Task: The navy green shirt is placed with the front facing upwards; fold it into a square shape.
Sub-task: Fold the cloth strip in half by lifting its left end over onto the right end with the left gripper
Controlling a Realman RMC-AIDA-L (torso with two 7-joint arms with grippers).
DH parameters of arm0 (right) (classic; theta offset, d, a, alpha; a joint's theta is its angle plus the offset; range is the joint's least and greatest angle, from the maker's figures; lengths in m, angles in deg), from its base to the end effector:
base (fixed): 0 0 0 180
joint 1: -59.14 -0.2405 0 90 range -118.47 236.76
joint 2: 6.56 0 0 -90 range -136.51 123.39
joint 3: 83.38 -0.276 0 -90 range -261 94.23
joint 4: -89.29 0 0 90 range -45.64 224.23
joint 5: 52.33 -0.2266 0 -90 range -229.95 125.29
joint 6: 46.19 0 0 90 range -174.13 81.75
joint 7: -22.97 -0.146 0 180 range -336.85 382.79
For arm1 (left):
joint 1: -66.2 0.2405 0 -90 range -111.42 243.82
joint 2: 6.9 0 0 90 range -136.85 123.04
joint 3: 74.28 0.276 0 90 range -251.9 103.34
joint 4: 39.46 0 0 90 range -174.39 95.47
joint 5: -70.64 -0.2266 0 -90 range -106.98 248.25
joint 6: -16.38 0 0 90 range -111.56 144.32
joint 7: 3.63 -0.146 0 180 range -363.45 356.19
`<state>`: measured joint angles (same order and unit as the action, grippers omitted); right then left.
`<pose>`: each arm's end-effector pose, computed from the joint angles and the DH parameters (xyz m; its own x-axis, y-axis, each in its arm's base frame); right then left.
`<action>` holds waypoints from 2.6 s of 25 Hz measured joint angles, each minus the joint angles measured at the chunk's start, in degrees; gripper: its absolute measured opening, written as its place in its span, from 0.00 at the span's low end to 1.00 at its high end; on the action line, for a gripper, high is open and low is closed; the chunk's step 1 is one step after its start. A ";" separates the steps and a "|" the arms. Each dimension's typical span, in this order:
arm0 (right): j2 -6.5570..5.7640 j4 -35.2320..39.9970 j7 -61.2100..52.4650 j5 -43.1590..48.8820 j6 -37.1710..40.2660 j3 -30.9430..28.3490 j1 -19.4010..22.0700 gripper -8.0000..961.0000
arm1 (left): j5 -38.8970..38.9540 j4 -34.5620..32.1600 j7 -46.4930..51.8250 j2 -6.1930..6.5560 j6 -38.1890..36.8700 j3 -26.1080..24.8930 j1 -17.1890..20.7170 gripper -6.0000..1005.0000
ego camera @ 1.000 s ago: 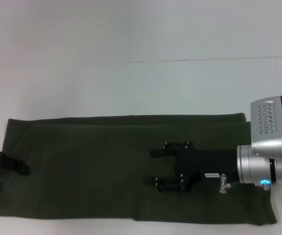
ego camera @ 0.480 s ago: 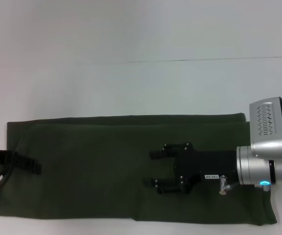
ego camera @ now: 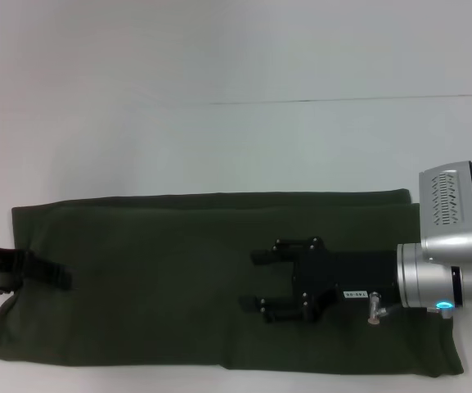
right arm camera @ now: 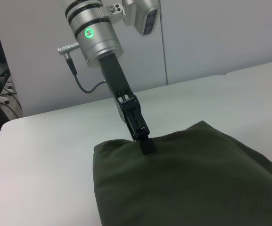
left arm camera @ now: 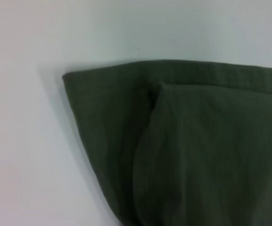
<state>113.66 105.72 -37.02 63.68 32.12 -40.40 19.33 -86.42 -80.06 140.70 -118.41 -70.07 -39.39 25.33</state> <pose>0.2621 0.3518 -0.0989 0.8811 -0.2158 -0.4209 -0.2815 -0.9543 -0.1001 -0.3344 0.3899 0.0507 0.1599 0.9791 0.1254 0.9466 -0.1161 -0.3008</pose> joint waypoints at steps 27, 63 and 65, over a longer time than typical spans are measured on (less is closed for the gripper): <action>0.00 0.44 -0.82 0.00 -0.06 -0.12 -0.11 0.82 | -0.06 -0.54 -0.68 -0.26 0.34 0.19 -0.73 0.11; 0.22 -2.00 0.49 -2.70 -5.74 -0.09 -2.45 0.82 | 1.13 -8.22 -3.88 3.87 -5.46 -11.96 2.96 0.09; 0.20 -1.96 0.49 -2.72 -5.80 -0.09 -2.39 0.82 | 0.56 -8.38 -3.92 4.06 -5.41 -12.47 2.87 0.09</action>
<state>113.86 103.77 -36.53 60.96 26.32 -40.49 16.94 -85.86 -88.43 136.79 -114.35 -75.49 -51.86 28.20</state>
